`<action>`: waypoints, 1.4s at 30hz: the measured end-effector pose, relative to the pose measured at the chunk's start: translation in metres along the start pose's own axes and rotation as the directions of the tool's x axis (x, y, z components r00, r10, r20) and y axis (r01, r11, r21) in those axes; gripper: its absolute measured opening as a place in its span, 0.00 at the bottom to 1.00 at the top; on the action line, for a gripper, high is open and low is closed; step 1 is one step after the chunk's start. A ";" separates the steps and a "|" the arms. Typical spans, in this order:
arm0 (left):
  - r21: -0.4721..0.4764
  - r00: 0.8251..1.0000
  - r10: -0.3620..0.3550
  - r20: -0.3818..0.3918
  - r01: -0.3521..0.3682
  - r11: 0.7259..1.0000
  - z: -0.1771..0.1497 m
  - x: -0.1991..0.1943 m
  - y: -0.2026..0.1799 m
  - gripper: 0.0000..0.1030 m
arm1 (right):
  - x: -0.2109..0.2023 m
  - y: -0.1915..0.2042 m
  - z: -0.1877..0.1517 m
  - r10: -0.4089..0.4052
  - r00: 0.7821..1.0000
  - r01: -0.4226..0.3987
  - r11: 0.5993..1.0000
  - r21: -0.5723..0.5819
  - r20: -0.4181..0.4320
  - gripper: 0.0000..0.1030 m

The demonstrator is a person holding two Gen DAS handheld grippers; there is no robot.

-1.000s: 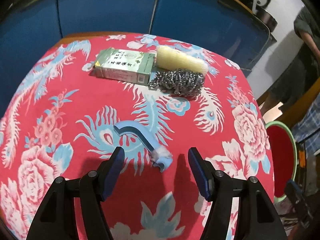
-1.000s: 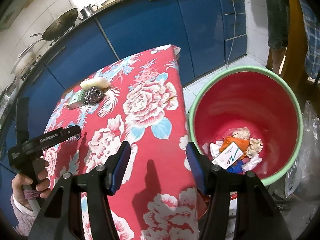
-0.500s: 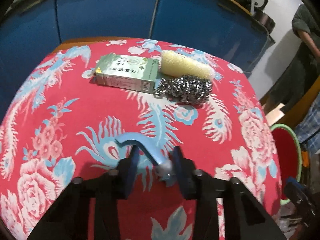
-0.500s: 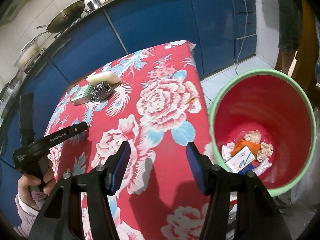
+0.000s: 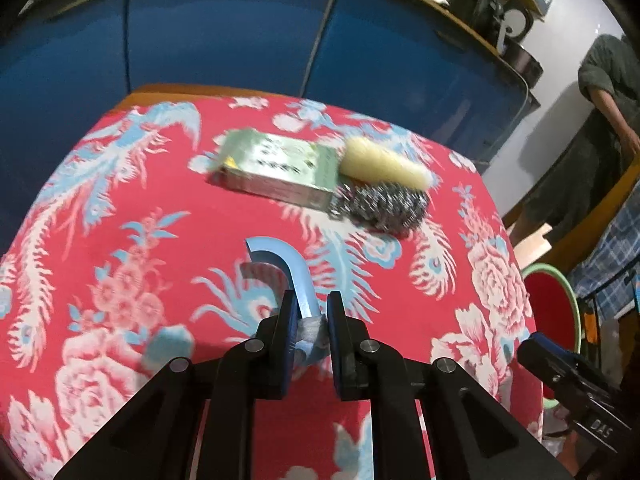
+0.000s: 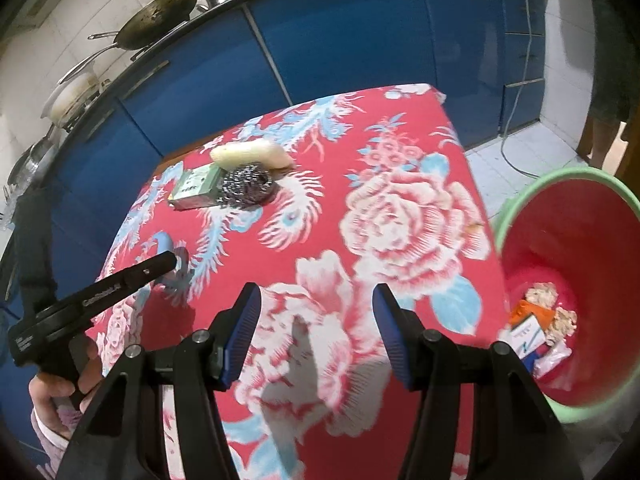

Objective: Collect trash
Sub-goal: 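Grasp the steel wool scrubber with the right tool while the left tool holds the hook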

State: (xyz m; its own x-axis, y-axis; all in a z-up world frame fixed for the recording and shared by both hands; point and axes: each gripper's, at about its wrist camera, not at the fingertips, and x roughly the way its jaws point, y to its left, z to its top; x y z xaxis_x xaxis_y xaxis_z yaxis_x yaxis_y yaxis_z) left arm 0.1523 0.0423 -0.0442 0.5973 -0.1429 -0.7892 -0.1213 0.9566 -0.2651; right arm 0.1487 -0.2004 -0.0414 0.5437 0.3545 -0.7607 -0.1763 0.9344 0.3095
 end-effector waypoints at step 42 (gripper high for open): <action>-0.089 0.999 0.040 0.010 -0.039 0.995 0.008 0.010 0.057 0.14 | 0.127 0.078 0.076 -0.018 1.000 0.017 0.996 -0.086 -0.013 0.37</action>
State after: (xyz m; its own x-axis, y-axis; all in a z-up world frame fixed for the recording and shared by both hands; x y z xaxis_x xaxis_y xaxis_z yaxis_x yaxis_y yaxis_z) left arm 0.1580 0.0977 -0.0630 0.5999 -0.1021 -0.7935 -0.2146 0.9349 -0.2826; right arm 0.2666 -0.0848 -0.0707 0.5363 0.3378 -0.7735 -0.2365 0.9399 0.2464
